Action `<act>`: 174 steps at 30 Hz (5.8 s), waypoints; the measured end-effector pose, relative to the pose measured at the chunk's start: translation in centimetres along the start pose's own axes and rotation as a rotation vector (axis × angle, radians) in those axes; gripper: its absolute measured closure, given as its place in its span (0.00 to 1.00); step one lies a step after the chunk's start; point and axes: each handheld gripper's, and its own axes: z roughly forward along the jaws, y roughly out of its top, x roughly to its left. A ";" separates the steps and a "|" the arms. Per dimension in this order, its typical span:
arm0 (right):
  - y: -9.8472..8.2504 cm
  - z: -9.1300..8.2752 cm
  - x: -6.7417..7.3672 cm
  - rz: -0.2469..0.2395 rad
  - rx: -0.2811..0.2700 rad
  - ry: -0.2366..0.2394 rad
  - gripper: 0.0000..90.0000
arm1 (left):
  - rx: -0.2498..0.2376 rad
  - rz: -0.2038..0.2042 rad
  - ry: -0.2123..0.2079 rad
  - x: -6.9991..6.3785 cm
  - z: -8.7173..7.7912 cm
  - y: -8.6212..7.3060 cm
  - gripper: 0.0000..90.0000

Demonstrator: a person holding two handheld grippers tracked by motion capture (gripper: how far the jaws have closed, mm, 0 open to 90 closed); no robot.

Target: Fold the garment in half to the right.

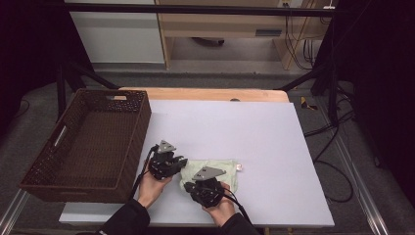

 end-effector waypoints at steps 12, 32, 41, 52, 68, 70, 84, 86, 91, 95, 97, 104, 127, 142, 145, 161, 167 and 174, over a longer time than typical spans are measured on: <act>-0.5 -1.9 -0.4 0.054 -0.064 -0.020 0.97 | 0.024 0.031 -0.003 -1.5 0.0 1.7 0.84; -2.8 -5.6 -1.9 0.128 -0.143 -0.104 0.97 | 0.075 0.134 -0.025 -6.2 3.2 4.8 0.84; -4.0 -7.2 -2.8 0.153 -0.153 -0.137 0.97 | 0.110 0.182 -0.032 -8.4 5.0 5.4 0.84; -4.4 -7.9 -3.9 0.185 -0.130 -0.191 0.97 | 0.145 0.178 -0.055 -9.7 7.8 6.3 0.83; -5.6 -8.5 -5.7 0.233 -0.033 -0.295 0.89 | 0.007 0.120 -0.158 -8.4 7.0 6.6 0.54; -5.7 -8.8 -5.8 0.232 -0.037 -0.302 0.85 | -0.027 0.112 -0.177 -7.9 6.1 6.7 0.52; -4.0 -8.0 -6.6 0.148 -0.031 -0.213 1.00 | 0.002 0.109 -0.213 -5.8 5.9 3.0 0.91; -4.3 -7.1 -7.0 0.152 0.013 -0.206 1.00 | 0.015 0.110 -0.211 -5.9 6.4 2.5 0.93; -5.5 -6.6 -8.3 0.129 0.086 -0.245 1.00 | 0.039 0.139 -0.176 -6.0 7.6 1.9 0.94; -5.8 -6.8 -8.6 0.128 0.087 -0.236 1.00 | 0.036 0.134 -0.184 -6.0 7.7 1.7 0.94; -5.6 -6.9 -8.3 0.111 0.069 -0.227 1.00 | 0.020 0.130 -0.209 -6.0 7.4 1.8 0.94; -4.0 -5.9 -6.4 0.042 0.009 -0.131 1.00 | 0.045 0.164 -0.270 -6.7 7.9 2.1 0.94; -3.8 -4.6 -6.6 0.047 -0.005 -0.139 1.00 | 0.016 0.164 -0.233 -6.4 7.4 2.6 0.99; -4.6 -4.7 -7.9 0.039 0.052 -0.206 1.00 | 0.026 0.178 -0.177 -6.4 8.4 2.2 0.99; -4.5 -5.9 -8.1 0.061 -0.010 -0.167 0.95 | -0.015 0.153 -0.204 -6.0 7.4 2.2 0.91; -6.0 -10.6 -11.0 0.164 -0.179 -0.193 0.18 | -0.062 0.084 -0.233 -4.5 3.8 0.9 0.09; -6.4 -10.2 -10.9 0.155 -0.138 -0.175 0.06 | -0.044 0.081 -0.196 -4.6 4.2 0.4 0.04; -6.7 -10.2 -10.7 0.155 -0.123 -0.177 0.04 | -0.037 0.060 -0.193 -4.6 5.0 0.5 0.05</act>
